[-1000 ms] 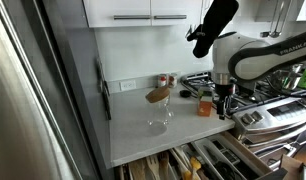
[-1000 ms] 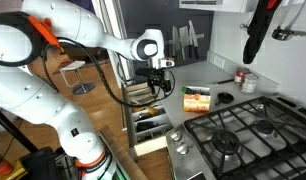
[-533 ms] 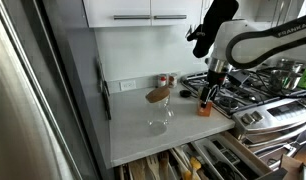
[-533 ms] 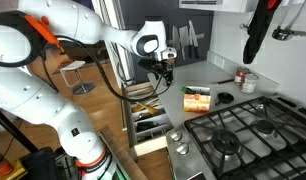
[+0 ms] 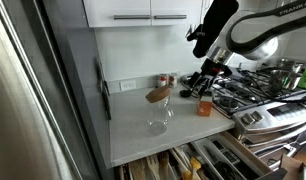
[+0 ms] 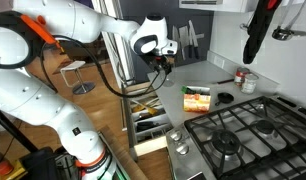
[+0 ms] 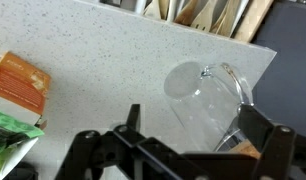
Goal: Remove the lid from the glass jar then put one spatula from the drawer in the jar.
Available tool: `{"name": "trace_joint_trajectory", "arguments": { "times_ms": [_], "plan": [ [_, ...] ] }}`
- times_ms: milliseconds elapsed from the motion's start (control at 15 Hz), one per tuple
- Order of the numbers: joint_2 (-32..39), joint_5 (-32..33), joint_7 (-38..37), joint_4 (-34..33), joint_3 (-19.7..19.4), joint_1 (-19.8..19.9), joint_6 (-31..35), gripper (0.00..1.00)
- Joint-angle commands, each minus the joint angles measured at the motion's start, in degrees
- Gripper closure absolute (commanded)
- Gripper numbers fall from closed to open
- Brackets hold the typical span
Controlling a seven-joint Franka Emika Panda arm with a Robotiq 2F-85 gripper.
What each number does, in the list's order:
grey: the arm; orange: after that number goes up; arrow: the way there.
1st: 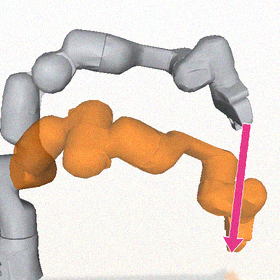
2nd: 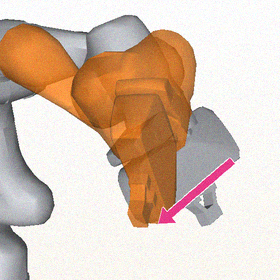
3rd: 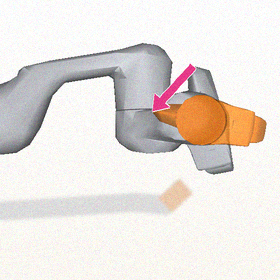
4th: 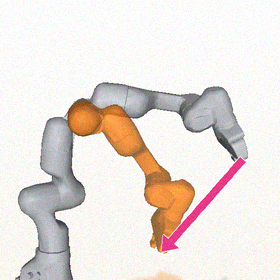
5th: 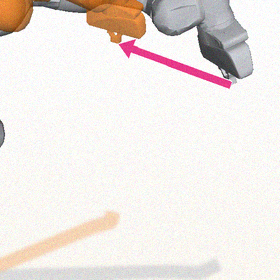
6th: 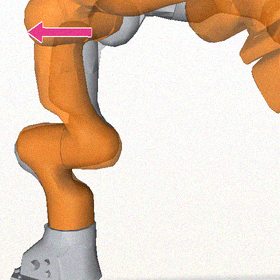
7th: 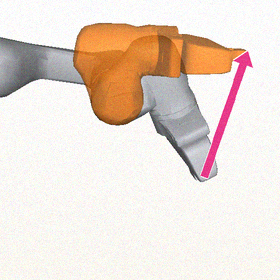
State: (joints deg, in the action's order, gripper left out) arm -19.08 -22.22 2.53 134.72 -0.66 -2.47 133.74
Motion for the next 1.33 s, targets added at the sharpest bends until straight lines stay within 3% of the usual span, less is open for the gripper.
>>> {"name": "trace_joint_trajectory", "arguments": {
  "times_ms": [0,67,467,800,1267],
  "plan": [
    [0.00,-0.12,-0.20,-0.09,-0.43,-0.51,-0.05,0.00],
    [0.00,-0.26,-0.20,-0.09,-0.47,-0.52,-0.05,0.00],
    [1.78,-20.37,0.00,-3.74,-3.30,-3.00,0.63,0.00],
    [5.91,-36.63,-0.75,-7.44,-2.36,-2.30,0.73,0.00],
    [12.64,-49.27,-0.88,-10.98,-1.85,0.21,-0.47,0.00]
  ]
}}
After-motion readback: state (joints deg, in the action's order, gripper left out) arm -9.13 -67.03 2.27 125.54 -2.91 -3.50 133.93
